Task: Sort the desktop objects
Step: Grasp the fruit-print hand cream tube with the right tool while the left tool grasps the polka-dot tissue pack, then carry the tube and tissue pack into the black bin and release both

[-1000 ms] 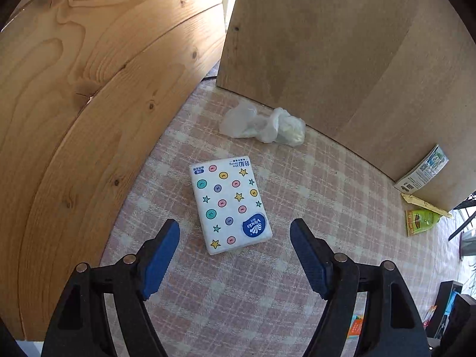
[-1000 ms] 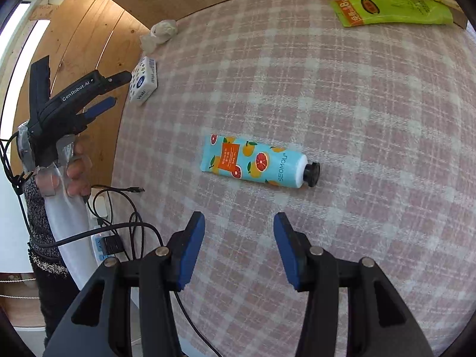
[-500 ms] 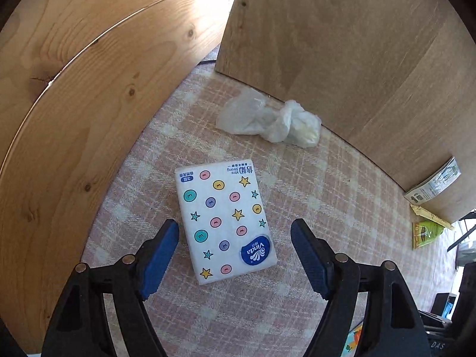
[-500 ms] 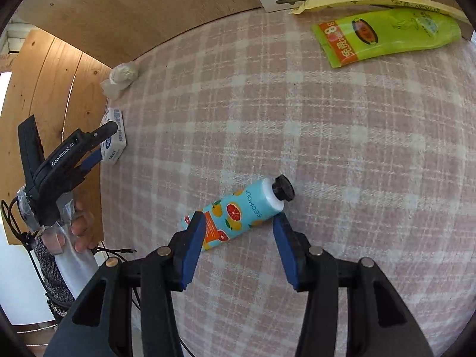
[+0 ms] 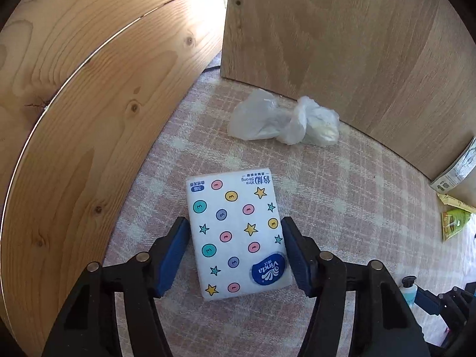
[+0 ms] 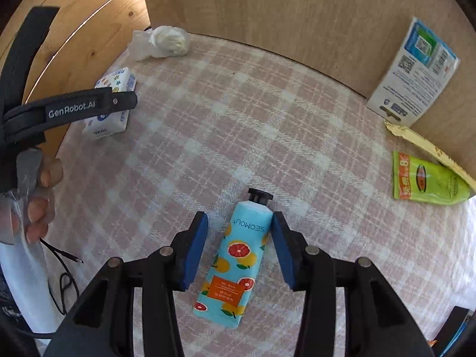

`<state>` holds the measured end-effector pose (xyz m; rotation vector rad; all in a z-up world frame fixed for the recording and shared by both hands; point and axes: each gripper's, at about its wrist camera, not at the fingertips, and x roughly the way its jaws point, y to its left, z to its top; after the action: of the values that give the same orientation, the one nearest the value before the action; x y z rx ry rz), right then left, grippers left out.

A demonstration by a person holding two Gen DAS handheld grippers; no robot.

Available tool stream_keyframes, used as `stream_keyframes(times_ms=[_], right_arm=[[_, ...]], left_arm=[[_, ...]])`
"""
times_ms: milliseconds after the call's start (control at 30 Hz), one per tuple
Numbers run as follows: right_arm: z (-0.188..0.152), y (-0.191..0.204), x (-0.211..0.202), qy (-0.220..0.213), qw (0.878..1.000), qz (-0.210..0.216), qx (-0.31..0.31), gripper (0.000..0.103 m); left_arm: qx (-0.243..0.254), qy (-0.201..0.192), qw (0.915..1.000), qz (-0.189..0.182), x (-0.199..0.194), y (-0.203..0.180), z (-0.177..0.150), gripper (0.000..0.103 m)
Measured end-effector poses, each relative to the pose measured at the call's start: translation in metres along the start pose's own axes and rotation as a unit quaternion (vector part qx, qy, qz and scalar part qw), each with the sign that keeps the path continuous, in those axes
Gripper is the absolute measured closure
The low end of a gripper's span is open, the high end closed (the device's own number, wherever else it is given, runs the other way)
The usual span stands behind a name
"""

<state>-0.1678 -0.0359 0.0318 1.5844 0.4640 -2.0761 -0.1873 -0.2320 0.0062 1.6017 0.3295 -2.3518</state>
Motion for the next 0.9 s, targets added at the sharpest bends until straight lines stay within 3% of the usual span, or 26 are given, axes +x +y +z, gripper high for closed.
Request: stream_keyframes(times_ms=[67, 233, 533, 667, 900], right_arm=[[-0.006, -0.003, -0.002, -0.007, 1.000, 0.002, -0.008, 0.075], [-0.021, -0.023, -0.007, -0.011, 1.000, 0.025, 0.013, 0.076], [-0.071, -0.087, -0.023, -0.013, 0.993, 0.072, 0.098, 0.076], [-0.106, -0.115, -0.035, -0.021, 0.985, 0.067, 0.155, 0.076], [-0.177, -0.176, -0.071, -0.052, 0.966, 0.059, 0.245, 0.076]], left_arm=[[0.001, -0.005, 1.0000, 0.005, -0.001, 0.000, -0.002, 0.052], [0.012, -0.007, 0.9998, -0.017, -0.011, -0.011, -0.024, 0.053], [0.085, -0.004, 0.9950, -0.052, -0.036, -0.081, -0.095, 0.053], [0.132, -0.001, 0.9882, -0.077, -0.048, -0.131, -0.129, 0.053], [0.209, -0.005, 0.9673, -0.143, -0.086, -0.230, -0.176, 0.054]])
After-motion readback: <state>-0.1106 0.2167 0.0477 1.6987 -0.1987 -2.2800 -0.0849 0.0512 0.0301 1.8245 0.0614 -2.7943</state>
